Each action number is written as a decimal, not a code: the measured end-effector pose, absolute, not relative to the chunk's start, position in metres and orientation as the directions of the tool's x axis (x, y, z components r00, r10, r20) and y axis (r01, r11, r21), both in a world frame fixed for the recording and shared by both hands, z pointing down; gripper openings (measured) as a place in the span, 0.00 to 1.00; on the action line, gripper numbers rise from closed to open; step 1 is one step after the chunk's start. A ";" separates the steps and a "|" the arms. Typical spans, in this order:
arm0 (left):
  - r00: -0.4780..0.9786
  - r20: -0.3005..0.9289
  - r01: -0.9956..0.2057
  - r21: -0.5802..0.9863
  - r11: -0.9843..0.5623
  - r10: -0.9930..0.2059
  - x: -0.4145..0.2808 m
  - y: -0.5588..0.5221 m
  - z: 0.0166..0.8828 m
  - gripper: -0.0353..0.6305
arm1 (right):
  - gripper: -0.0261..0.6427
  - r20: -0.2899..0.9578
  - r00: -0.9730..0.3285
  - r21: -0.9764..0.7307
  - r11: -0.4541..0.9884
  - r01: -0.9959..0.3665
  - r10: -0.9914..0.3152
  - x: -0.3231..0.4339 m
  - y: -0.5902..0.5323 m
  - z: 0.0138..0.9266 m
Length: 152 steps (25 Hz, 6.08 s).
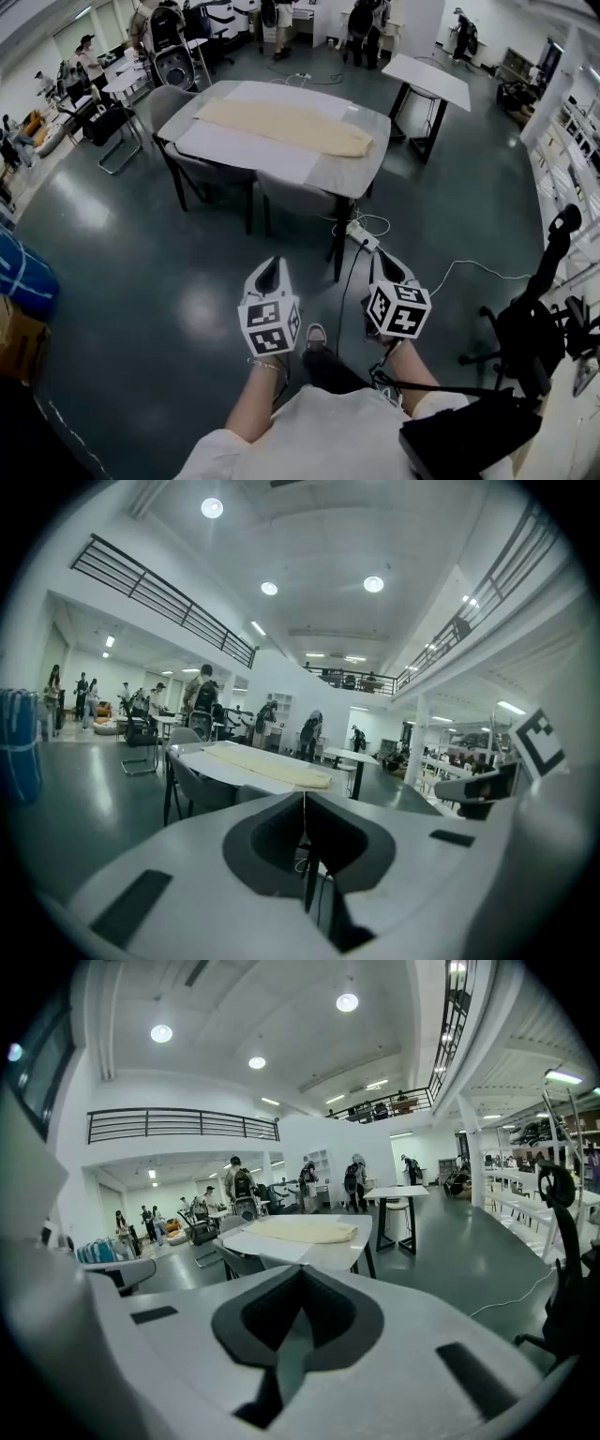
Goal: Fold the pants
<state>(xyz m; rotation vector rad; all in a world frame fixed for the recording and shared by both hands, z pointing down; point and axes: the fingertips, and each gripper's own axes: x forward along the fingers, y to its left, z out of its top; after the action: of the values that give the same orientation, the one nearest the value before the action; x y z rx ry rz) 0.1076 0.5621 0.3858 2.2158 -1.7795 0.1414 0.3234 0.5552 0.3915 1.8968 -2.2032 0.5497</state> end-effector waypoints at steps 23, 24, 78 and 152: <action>0.202 0.291 -0.977 0.123 -0.172 -0.935 0.088 0.263 0.389 0.07 | 0.03 0.408 -0.154 -0.229 0.062 -0.971 -0.900 0.335 0.253 0.414; 0.204 0.295 -0.977 0.123 -0.174 -0.933 0.087 0.254 0.391 0.07 | 0.03 0.414 -0.151 -0.230 0.057 -0.971 -0.898 0.335 0.245 0.417; 0.699 0.457 -0.670 0.152 -0.727 -0.549 0.147 -0.146 0.501 0.07 | 0.03 0.619 0.365 -0.116 -0.541 -0.833 -0.695 0.355 -0.018 0.528; 0.519 0.460 -0.841 0.122 -0.528 -0.720 0.057 -0.233 0.501 0.07 | 0.17 0.658 0.222 -0.172 -0.431 -0.886 -0.719 0.358 -0.128 0.529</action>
<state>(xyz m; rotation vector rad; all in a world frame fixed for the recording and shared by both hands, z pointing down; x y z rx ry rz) 0.0565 -0.2325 0.5010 2.4335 -1.2979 0.5117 0.3577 -0.1278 0.5290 2.2562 -1.5178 1.0074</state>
